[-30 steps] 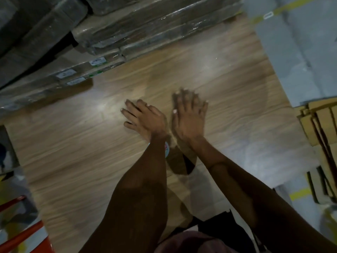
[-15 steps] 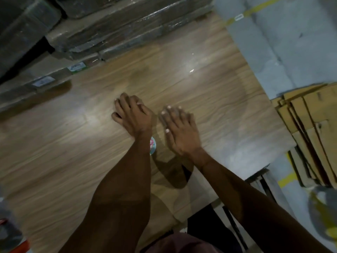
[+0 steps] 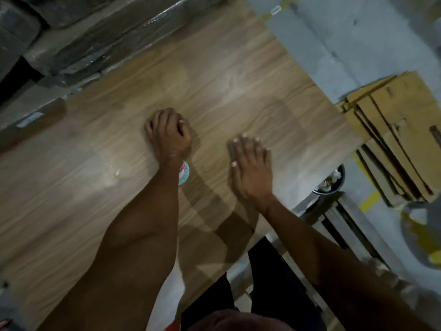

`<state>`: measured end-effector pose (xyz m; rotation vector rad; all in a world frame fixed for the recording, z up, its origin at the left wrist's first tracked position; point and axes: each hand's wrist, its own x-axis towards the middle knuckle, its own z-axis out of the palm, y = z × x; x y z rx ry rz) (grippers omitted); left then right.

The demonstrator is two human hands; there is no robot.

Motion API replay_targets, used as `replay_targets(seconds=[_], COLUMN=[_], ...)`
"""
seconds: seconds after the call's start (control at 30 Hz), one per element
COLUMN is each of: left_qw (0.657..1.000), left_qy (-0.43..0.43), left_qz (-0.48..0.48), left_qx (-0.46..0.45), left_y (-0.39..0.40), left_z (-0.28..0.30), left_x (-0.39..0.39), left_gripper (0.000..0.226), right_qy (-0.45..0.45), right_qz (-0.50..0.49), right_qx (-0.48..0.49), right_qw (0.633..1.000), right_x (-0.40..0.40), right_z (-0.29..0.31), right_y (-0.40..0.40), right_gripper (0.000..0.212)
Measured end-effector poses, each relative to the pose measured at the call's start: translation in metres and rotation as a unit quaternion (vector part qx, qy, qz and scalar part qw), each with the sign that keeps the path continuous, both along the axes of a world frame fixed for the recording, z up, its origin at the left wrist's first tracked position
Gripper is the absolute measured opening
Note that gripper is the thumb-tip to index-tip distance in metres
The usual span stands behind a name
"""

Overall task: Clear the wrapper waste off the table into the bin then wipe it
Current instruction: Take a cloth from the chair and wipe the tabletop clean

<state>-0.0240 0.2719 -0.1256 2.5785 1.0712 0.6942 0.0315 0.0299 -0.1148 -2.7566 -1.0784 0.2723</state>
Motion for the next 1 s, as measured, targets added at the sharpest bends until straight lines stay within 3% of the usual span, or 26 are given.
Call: replay_targets(seconds=[0.07, 0.13, 0.2, 0.27, 0.33, 0.47, 0.5, 0.53, 0.63, 0.67, 0.8, 0.83, 0.87, 1.0], left_qw=[0.999, 0.997, 0.994, 0.991, 0.986, 0.979, 0.977, 0.975, 0.972, 0.971, 0.968, 0.967, 0.966, 0.958], left_qy=[-0.002, 0.021, 0.063, 0.111, 0.15, 0.194, 0.202, 0.207, 0.207, 0.207, 0.22, 0.223, 0.225, 0.243], left_qz=[-0.051, -0.076, -0.081, -0.079, -0.066, -0.006, 0.01, 0.026, 0.06, 0.066, 0.067, 0.067, 0.067, 0.096], left_qx=[0.011, 0.018, 0.027, -0.003, -0.028, -0.059, -0.065, -0.071, -0.098, -0.105, -0.104, -0.104, -0.105, -0.116], left_y=[-0.004, -0.004, -0.008, -0.021, -0.044, -0.107, -0.123, -0.139, -0.178, -0.187, -0.22, -0.227, -0.234, -0.249], left_z=[-0.001, -0.003, -0.001, 0.003, 0.005, 0.004, 0.003, 0.002, 0.001, 0.001, 0.0, 0.0, 0.001, 0.005], left_x=[-0.001, -0.002, -0.004, -0.013, -0.032, -0.075, -0.082, -0.086, -0.09, -0.09, -0.098, -0.101, -0.102, -0.095], left_gripper=[0.012, 0.016, 0.024, 0.037, 0.047, 0.055, 0.056, 0.057, 0.055, 0.055, 0.056, 0.056, 0.057, 0.056], right_qy=[0.021, 0.019, 0.02, 0.018, -0.005, 0.06, 0.069, 0.069, 0.045, 0.026, 0.048, 0.058, 0.058, 0.057], right_qz=[-0.123, -0.133, 0.001, 0.163, 0.208, -0.089, -0.105, -0.065, 0.178, 0.195, -0.057, -0.074, -0.049, 0.222], right_qx=[0.009, 0.002, -0.003, -0.008, -0.008, 0.005, 0.007, 0.008, 0.002, -0.004, -0.011, -0.009, -0.002, 0.001], right_qw=[0.992, 0.991, 1.0, 0.987, 0.978, 0.994, 0.992, 0.995, 0.983, 0.98, 0.997, 0.996, 0.997, 0.973], right_x=[0.002, -0.023, -0.058, -0.075, -0.062, -0.034, -0.037, -0.045, -0.059, -0.053, -0.019, -0.016, -0.018, -0.042], right_z=[0.002, 0.001, 0.002, 0.002, 0.002, 0.002, 0.002, 0.002, 0.0, -0.002, -0.004, -0.002, -0.001, 0.0], right_y=[-0.007, -0.005, -0.009, -0.027, -0.05, -0.086, -0.09, -0.095, -0.122, -0.132, -0.152, -0.155, -0.157, -0.173], right_gripper=[0.063, 0.065, 0.066, 0.065, 0.064, 0.065, 0.066, 0.066, 0.063, 0.062, 0.064, 0.065, 0.066, 0.066])
